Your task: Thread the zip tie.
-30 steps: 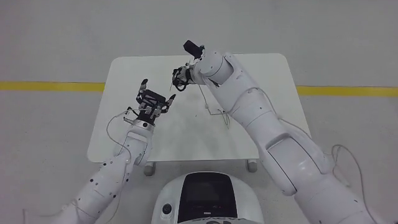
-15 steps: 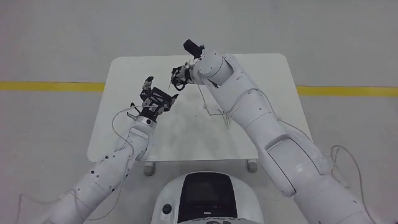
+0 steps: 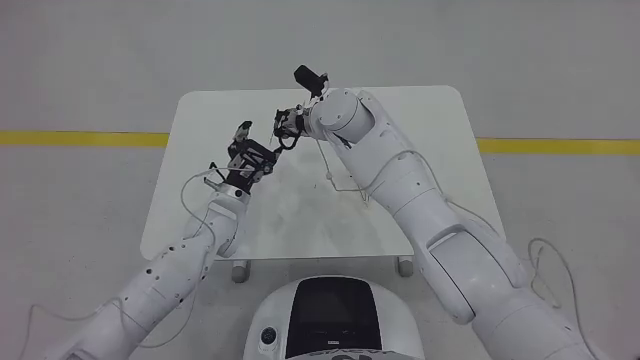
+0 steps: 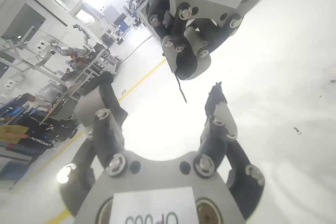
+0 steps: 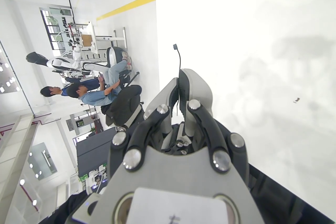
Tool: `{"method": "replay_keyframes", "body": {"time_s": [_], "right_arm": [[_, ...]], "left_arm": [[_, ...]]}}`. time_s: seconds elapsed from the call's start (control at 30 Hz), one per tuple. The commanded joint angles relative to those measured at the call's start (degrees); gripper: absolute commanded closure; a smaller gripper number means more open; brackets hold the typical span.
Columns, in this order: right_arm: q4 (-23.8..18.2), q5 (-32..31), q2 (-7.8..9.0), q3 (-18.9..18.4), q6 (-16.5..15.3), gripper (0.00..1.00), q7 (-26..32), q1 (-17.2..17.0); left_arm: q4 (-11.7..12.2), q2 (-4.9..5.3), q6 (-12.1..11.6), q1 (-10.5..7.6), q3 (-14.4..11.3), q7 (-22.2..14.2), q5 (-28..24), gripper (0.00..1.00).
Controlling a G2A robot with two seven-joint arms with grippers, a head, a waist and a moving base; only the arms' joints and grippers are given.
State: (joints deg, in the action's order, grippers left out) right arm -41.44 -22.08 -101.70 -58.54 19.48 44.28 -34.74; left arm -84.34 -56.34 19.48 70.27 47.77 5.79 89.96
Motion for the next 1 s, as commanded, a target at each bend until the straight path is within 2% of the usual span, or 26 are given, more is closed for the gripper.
{"method": "replay_keyframes", "body": {"time_s": [0.0,0.1,0.67,0.8,0.97], "right_arm": [[-0.2,-0.3,-0.05,-0.2,0.0,1.00,-0.1,-0.1],[-0.3,-0.6,-0.16,-0.4,0.0,1.00,-0.1,-0.2],[0.6,-1.6,-0.93,-2.0,0.0,1.00,-0.1,-0.1],[1.0,-1.9,-1.04,-2.4,0.0,1.00,-0.1,0.0],[1.2,-2.0,-1.14,-3.0,0.0,1.00,0.0,-0.1]], "left_arm": [[0.3,0.04,0.0,-0.38,-0.5,-0.1,0.0,0.65],[0.7,0.05,0.0,-0.79,-1.1,-0.1,0.0,0.71],[1.7,-0.17,-0.1,-2.08,-2.7,0.1,0.0,0.80],[1.9,-0.32,-0.2,-2.25,-2.8,0.0,0.0,1.00],[2.2,-0.50,-0.5,-2.35,-2.7,0.0,0.0,1.00]]}}
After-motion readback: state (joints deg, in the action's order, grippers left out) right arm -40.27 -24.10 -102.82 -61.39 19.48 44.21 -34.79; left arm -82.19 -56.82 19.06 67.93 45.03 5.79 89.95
